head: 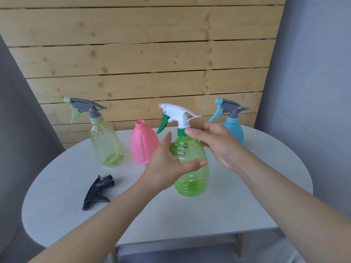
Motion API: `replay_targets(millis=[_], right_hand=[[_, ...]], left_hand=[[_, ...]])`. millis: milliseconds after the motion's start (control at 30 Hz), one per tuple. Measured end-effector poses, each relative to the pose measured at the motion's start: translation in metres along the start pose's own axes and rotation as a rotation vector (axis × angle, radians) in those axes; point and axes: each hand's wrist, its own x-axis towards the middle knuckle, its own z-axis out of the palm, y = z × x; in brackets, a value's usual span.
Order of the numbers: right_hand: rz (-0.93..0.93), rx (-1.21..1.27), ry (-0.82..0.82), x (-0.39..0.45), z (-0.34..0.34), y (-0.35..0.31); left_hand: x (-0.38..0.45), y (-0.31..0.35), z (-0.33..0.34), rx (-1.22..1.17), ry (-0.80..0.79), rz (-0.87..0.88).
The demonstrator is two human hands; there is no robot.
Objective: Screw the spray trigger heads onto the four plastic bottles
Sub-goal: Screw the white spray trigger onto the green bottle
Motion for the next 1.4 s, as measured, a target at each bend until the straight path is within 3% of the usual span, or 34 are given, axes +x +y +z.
replay_targets(millis=[100,167,367,533,767,900,1067,1200,1400], right_hand=[[0.079,0.091,-0.188,-0.002,-0.006,-0.004],[0.069,0.066,-0.226,-0.002,-0.007,-0.006],[0.02,0.014,0.002,0.002,0.003,0.0],[-0.006,-0.061,0.022,0.003,0.008,0.005],[-0.011,-0.146,-0.016,0.017,-0.003,-0.005],[0.033,-0.224,0.021,0.024,-0.004,0.001],[0.193,-0.319,0.187,0.022,0.0,0.016],[0.366,-0.384,0.262,0.019,0.003,0.024],[0.439,-0.375,0.3,0.023,-0.002,0.028]], left_hand=[[0.001,0.003,-0.008,-0.047,-0.176,0.009],[0.001,0.003,-0.011,-0.026,-0.196,0.011],[0.002,0.005,-0.005,0.191,0.031,0.039],[0.008,-0.003,0.0,0.33,0.132,0.098],[0.032,-0.023,0.003,0.005,-0.079,0.028],[0.047,-0.032,0.007,-0.048,0.068,0.018],[0.067,-0.039,0.018,-0.06,0.201,0.019],[0.078,-0.049,0.026,-0.088,0.195,0.002],[0.077,-0.061,0.028,-0.085,0.12,-0.01]])
